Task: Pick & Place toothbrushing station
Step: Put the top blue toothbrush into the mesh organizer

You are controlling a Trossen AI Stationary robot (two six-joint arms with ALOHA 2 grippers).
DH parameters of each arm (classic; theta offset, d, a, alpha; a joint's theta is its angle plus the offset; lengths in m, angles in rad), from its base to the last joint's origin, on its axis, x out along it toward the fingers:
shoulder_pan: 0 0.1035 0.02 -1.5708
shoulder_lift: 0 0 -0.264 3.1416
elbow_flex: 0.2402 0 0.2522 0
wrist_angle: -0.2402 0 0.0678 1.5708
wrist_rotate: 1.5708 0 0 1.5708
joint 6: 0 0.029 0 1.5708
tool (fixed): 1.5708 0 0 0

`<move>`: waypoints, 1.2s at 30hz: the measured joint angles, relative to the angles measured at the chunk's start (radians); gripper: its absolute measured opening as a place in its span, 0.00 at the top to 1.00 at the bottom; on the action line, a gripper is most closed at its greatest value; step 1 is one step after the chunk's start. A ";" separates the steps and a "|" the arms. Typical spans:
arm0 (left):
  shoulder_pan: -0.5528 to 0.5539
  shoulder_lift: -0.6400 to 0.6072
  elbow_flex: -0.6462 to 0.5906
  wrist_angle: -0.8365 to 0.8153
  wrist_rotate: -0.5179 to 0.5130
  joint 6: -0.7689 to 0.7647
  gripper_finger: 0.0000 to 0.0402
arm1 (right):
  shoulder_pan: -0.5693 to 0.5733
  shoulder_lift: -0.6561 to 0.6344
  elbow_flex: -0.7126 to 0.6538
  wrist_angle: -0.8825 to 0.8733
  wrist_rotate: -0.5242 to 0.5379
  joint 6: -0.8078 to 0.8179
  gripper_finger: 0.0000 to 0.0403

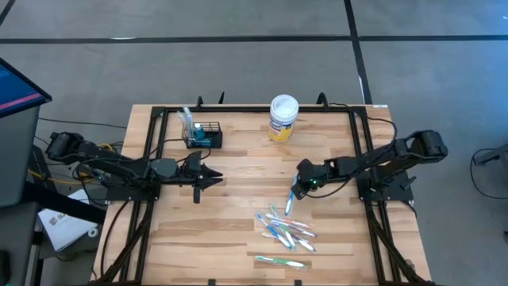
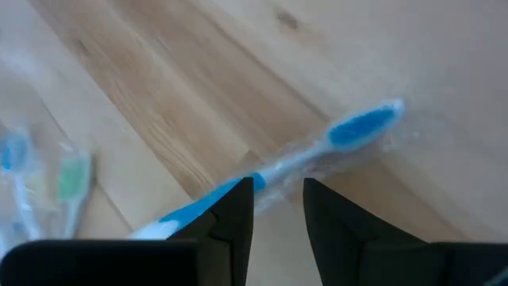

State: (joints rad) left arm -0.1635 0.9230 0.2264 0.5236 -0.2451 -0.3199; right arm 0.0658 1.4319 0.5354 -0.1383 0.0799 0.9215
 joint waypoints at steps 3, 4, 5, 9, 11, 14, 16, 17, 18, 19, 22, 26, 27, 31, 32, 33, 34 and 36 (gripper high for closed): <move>0.000 0.000 0.000 0.000 0.000 0.000 0.80 | 0.000 0.043 0.002 0.021 -0.003 0.004 0.74; 0.000 0.000 0.000 0.000 0.000 0.000 0.80 | 0.000 0.054 0.002 0.025 -0.002 0.009 0.74; 0.000 0.000 0.000 0.000 0.000 0.000 0.80 | 0.000 0.062 0.002 0.032 -0.001 0.012 0.74; 0.000 0.000 0.000 0.000 0.000 0.000 0.80 | 0.000 0.078 0.002 0.084 0.002 -0.002 0.75; 0.000 0.000 0.000 0.000 0.000 0.000 0.80 | 0.000 0.074 0.001 0.105 0.002 -0.023 0.76; 0.000 0.000 0.000 0.000 0.000 0.000 0.80 | -0.001 0.073 -0.001 0.112 -0.003 -0.038 0.86; 0.000 0.000 0.000 0.000 0.000 0.000 0.80 | -0.001 0.075 -0.001 0.117 -0.005 -0.057 0.95; 0.000 0.000 0.000 0.000 0.000 0.000 0.80 | -0.001 0.078 -0.001 0.125 -0.006 -0.070 0.97; 0.000 0.000 0.000 0.000 0.000 0.000 0.80 | -0.001 0.080 -0.001 0.128 -0.008 -0.071 0.98; 0.000 0.000 0.000 0.000 0.000 0.000 0.80 | 0.000 0.081 -0.001 0.126 -0.008 -0.068 0.98; 0.000 0.000 0.000 0.000 0.000 0.000 0.80 | -0.001 0.080 -0.001 0.129 -0.008 -0.080 1.00; 0.000 0.000 0.000 0.000 0.000 0.000 0.80 | -0.001 0.053 0.012 0.127 -0.008 -0.111 1.00; 0.000 0.000 0.000 0.000 0.000 0.000 0.80 | -0.001 0.042 0.018 0.126 -0.007 -0.119 1.00; 0.000 0.000 0.000 0.000 0.000 0.000 0.80 | -0.001 -0.005 0.039 0.126 -0.003 -0.159 1.00; 0.000 0.000 0.000 0.000 0.000 0.000 0.80 | -0.001 -0.019 0.042 0.125 -0.003 -0.169 1.00; 0.000 0.000 0.000 0.000 0.000 0.000 0.80 | -0.001 -0.033 0.044 0.124 0.001 -0.173 1.00; 0.000 0.000 0.000 0.000 0.000 0.000 0.80 | -0.001 -0.047 0.047 0.124 0.008 -0.175 1.00; 0.000 0.000 0.000 0.000 0.000 0.000 0.80 | 0.006 -0.074 0.052 0.125 0.026 -0.197 1.00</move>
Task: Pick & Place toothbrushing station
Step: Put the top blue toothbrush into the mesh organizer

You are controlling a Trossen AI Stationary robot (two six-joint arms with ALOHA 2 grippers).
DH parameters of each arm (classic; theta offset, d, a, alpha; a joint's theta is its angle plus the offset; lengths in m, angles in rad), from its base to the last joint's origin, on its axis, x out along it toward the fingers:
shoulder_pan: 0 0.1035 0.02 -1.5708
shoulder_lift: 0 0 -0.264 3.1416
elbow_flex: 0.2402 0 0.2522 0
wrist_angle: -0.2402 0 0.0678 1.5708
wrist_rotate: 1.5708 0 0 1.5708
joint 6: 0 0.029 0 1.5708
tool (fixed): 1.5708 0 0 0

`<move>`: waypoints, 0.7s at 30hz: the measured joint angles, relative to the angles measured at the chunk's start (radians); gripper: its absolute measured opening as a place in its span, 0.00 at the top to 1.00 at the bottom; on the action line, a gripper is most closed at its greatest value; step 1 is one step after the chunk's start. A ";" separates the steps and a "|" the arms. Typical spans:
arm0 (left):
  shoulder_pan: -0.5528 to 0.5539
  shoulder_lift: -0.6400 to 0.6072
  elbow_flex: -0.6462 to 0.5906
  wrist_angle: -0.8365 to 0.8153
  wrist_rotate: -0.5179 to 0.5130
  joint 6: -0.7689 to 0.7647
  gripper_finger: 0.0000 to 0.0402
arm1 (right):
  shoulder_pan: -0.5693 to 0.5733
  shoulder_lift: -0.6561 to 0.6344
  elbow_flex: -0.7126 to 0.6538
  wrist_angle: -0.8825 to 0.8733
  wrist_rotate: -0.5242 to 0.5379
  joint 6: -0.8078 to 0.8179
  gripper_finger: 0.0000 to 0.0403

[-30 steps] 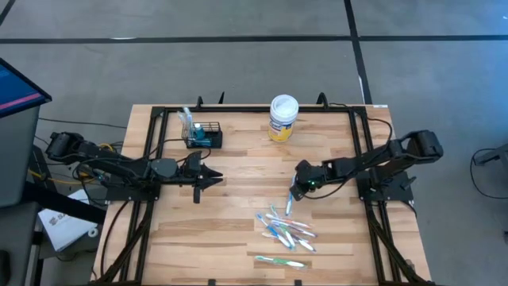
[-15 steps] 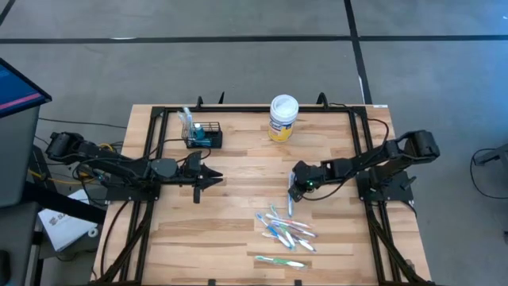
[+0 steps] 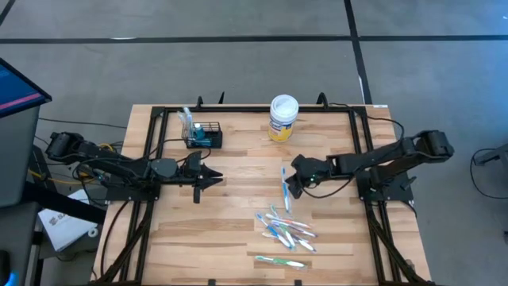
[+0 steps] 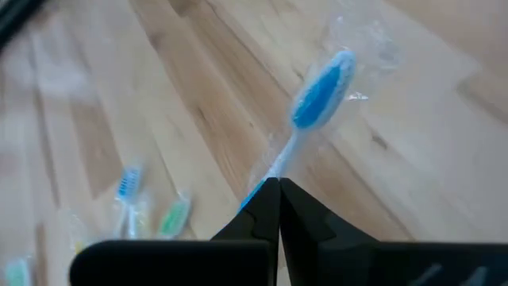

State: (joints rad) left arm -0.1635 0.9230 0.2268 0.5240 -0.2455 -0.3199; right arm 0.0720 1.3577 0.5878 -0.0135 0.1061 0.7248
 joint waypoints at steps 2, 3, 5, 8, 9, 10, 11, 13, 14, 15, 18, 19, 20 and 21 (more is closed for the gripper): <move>0.000 0.000 0.000 0.000 0.000 0.000 0.80 | 0.008 -0.026 0.004 0.000 0.024 -0.019 1.00; 0.000 0.000 0.000 0.000 0.000 -0.001 0.80 | 0.013 -0.037 0.007 0.000 0.030 -0.028 1.00; 0.000 0.000 0.000 0.001 0.000 -0.004 0.80 | 0.025 -0.057 0.015 0.002 0.057 -0.045 1.00; 0.000 0.000 0.000 0.009 0.000 -0.006 0.80 | 0.044 -0.079 0.029 0.000 0.094 -0.073 1.00; 0.000 0.000 0.000 0.014 0.000 -0.006 0.80 | 0.052 -0.086 0.035 0.000 0.107 -0.082 1.00; 0.000 0.000 0.000 0.020 0.000 -0.006 0.80 | 0.059 -0.091 0.041 0.001 0.122 -0.092 1.00; 0.000 0.000 0.000 0.025 0.000 -0.007 0.80 | 0.067 -0.094 0.050 0.003 0.131 -0.102 1.00; 0.000 0.000 0.000 0.040 0.011 -0.007 0.80 | 0.080 -0.097 0.066 0.003 0.147 -0.124 1.00; 0.000 0.000 0.000 0.053 0.024 -0.007 0.80 | 0.088 -0.097 0.075 0.003 0.154 -0.135 1.00; 0.000 0.000 0.000 0.068 0.037 -0.007 0.80 | 0.093 -0.097 0.083 0.005 0.156 -0.147 1.00; -0.006 0.007 0.000 0.110 0.061 -0.007 0.80 | 0.105 -0.095 0.113 0.015 0.169 -0.178 1.00; -0.011 0.011 0.000 0.126 0.062 -0.004 0.80 | 0.109 -0.094 0.123 0.018 0.177 -0.193 1.00; -0.016 0.017 0.000 0.144 0.062 -0.002 0.80 | 0.114 -0.094 0.133 0.018 0.183 -0.209 1.00; -0.019 0.027 0.000 0.166 0.062 -0.002 0.80 | 0.117 -0.094 0.143 0.020 0.188 -0.222 1.00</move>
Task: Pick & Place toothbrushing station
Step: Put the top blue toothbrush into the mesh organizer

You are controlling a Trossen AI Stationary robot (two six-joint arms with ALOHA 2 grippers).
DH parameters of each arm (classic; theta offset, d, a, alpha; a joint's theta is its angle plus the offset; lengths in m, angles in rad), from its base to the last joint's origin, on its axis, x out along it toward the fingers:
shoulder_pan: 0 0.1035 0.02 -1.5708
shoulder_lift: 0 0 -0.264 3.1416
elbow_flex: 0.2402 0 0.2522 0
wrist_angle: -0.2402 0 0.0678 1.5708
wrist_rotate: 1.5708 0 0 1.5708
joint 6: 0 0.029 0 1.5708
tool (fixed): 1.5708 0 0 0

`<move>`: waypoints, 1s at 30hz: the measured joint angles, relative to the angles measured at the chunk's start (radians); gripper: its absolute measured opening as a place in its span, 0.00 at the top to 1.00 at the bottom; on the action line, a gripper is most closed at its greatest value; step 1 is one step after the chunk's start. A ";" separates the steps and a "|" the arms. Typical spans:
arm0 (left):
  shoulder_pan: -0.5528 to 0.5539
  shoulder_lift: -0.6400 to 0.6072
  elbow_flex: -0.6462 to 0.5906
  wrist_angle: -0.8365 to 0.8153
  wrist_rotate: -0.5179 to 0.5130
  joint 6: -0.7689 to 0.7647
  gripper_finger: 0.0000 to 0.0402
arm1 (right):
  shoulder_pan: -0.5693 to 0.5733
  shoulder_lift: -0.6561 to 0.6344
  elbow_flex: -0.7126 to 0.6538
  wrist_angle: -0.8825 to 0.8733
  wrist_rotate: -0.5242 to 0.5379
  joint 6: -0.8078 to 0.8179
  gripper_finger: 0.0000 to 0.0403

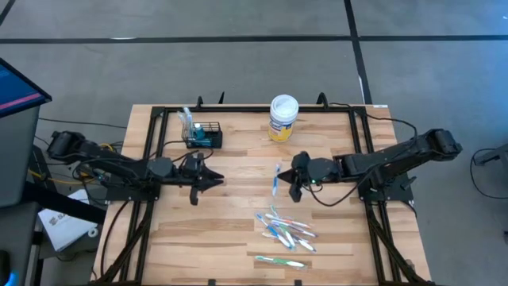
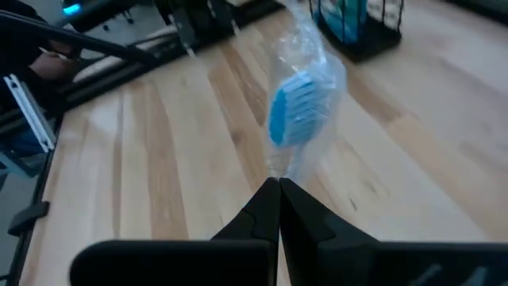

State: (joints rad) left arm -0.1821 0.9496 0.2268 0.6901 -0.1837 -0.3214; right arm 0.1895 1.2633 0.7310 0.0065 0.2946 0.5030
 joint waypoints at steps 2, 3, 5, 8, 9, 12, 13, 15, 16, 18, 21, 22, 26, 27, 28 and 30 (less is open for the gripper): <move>-0.003 0.028 0.000 0.042 0.000 0.000 0.80 | 0.001 0.000 0.016 0.015 0.003 -0.026 1.00; -0.004 0.045 0.000 0.071 0.000 0.001 0.80 | 0.001 0.000 0.023 0.031 0.002 -0.040 1.00; -0.004 0.088 0.000 0.137 0.000 0.001 0.80 | 0.001 0.000 0.041 0.042 0.001 -0.066 1.00; -0.003 0.163 0.000 0.241 0.006 0.000 0.80 | 0.001 0.000 0.065 0.043 0.002 -0.101 1.00; -0.003 0.190 0.000 0.282 0.013 0.000 0.80 | 0.001 0.000 0.069 0.055 0.002 -0.114 1.00; -0.001 0.264 0.000 0.394 0.025 0.000 0.80 | 0.001 0.000 0.071 0.117 -0.005 -0.150 1.00; -0.001 0.286 0.004 0.424 0.024 0.000 0.80 | 0.001 0.000 0.071 0.131 -0.006 -0.161 1.00; 0.004 0.323 0.024 0.454 0.024 0.000 0.80 | 0.001 0.000 0.071 0.152 -0.007 -0.172 1.00; 0.008 0.337 0.037 0.455 0.024 0.001 0.80 | 0.001 0.000 0.071 0.161 -0.009 -0.174 1.00; 0.018 0.371 0.069 0.455 0.024 0.011 0.80 | 0.001 0.000 0.071 0.168 -0.009 -0.174 1.00; 0.035 0.424 0.120 0.454 0.023 0.059 0.80 | 0.001 0.000 0.071 0.167 -0.009 -0.182 1.00; 0.042 0.442 0.138 0.454 0.024 0.073 0.80 | 0.001 0.000 0.071 0.167 -0.009 -0.182 1.00; 0.070 0.502 0.209 0.452 0.062 0.105 0.77 | 0.001 0.000 0.071 0.167 -0.021 -0.190 1.00; 0.075 0.514 0.225 0.454 0.068 0.107 0.76 | 0.001 0.000 0.071 0.167 -0.022 -0.194 1.00; 0.082 0.525 0.240 0.453 0.078 0.110 0.74 | 0.001 0.000 0.071 0.167 -0.025 -0.197 1.00; 0.094 0.546 0.267 0.452 0.087 0.119 0.70 | 0.001 0.000 0.071 0.167 -0.025 -0.200 1.00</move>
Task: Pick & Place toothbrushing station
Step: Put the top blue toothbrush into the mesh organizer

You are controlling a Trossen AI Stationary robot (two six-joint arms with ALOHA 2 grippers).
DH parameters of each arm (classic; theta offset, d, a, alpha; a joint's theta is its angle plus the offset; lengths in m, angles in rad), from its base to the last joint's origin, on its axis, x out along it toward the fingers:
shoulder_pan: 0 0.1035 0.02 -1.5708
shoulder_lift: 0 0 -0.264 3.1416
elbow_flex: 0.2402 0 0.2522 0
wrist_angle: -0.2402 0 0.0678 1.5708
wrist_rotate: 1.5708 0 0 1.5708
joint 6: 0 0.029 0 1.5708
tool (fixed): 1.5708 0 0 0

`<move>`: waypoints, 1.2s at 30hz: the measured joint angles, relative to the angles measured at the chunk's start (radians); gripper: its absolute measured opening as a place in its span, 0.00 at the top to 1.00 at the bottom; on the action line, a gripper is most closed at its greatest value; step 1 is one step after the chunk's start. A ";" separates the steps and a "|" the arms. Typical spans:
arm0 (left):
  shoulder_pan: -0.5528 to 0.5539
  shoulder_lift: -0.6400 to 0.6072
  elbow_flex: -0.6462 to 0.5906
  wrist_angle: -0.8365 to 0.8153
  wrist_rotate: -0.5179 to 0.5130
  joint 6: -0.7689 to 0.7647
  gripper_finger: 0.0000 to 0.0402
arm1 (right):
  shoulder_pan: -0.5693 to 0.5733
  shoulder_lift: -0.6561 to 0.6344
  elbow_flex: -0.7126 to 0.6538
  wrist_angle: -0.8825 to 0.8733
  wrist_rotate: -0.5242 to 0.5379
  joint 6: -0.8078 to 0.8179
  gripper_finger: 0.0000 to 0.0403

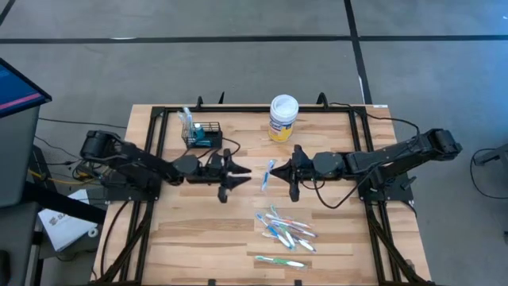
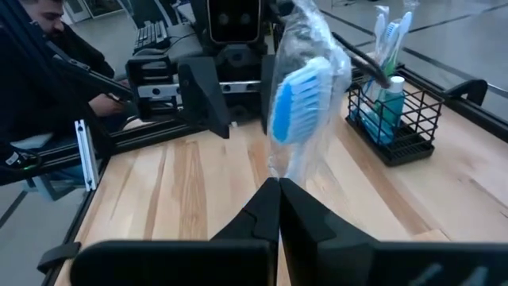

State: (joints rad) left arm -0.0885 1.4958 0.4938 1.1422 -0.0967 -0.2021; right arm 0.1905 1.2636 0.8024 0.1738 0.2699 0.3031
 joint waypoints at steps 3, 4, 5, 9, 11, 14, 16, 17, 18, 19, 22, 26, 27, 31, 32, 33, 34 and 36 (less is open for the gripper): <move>0.009 0.028 0.036 -0.001 0.001 0.011 0.63 | 0.000 0.000 0.000 0.000 0.000 -0.007 1.00; 0.011 0.039 0.049 -0.001 0.009 0.011 0.61 | 0.000 0.000 0.000 0.000 0.000 -0.008 1.00; 0.012 0.050 0.060 -0.002 0.024 0.011 0.59 | 0.000 0.000 0.000 0.000 0.000 -0.008 1.00; 0.012 0.099 0.101 -0.003 0.044 0.011 0.54 | 0.000 0.000 0.000 0.000 0.000 -0.015 1.00; 0.012 0.121 0.118 -0.007 0.061 -0.004 0.53 | 0.000 0.000 0.000 0.000 0.000 -0.015 1.00; 0.012 0.134 0.139 -0.004 0.089 -0.016 0.52 | 0.000 0.000 0.000 0.000 0.000 -0.015 1.00; 0.012 0.139 0.151 -0.003 0.090 -0.014 0.53 | 0.000 0.000 0.000 0.002 -0.002 -0.016 1.00; 0.012 0.145 0.158 -0.003 0.090 -0.014 0.53 | 0.000 0.000 0.000 0.003 -0.003 -0.015 1.00; 0.012 0.152 0.165 -0.003 0.089 -0.014 0.54 | 0.000 0.000 0.000 0.003 -0.003 -0.015 1.00; 0.013 0.156 0.172 -0.006 0.089 -0.013 0.54 | 0.000 0.000 0.000 0.003 -0.004 -0.016 1.00; 0.016 0.157 0.185 -0.012 0.087 -0.012 0.55 | 0.000 0.000 0.000 0.004 -0.004 -0.016 1.00; 0.016 0.155 0.187 -0.023 0.042 0.011 0.57 | 0.000 0.000 0.000 0.004 -0.004 -0.016 1.00; 0.016 0.154 0.187 -0.025 0.042 0.013 0.57 | 0.000 0.000 0.000 0.004 -0.004 -0.016 1.00; 0.016 0.153 0.187 -0.046 0.038 0.015 0.59 | 0.000 0.000 0.000 0.004 -0.005 -0.019 1.00; 0.016 0.153 0.187 -0.047 0.032 0.015 0.60 | 0.000 0.000 0.000 0.006 -0.007 -0.023 1.00; 0.016 0.153 0.187 -0.047 0.026 0.015 0.60 | 0.000 0.000 0.000 0.008 -0.007 -0.023 1.00; 0.016 0.153 0.187 -0.048 0.025 0.015 0.61 | 0.000 0.000 0.000 0.011 -0.007 -0.023 1.00; 0.016 0.153 0.187 -0.051 0.024 0.015 0.61 | 0.000 0.000 0.000 0.017 -0.007 -0.026 1.00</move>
State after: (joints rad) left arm -0.0723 1.6493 0.6804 1.0908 -0.0725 -0.1875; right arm 0.1905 1.2640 0.8024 0.1912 0.2628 0.2769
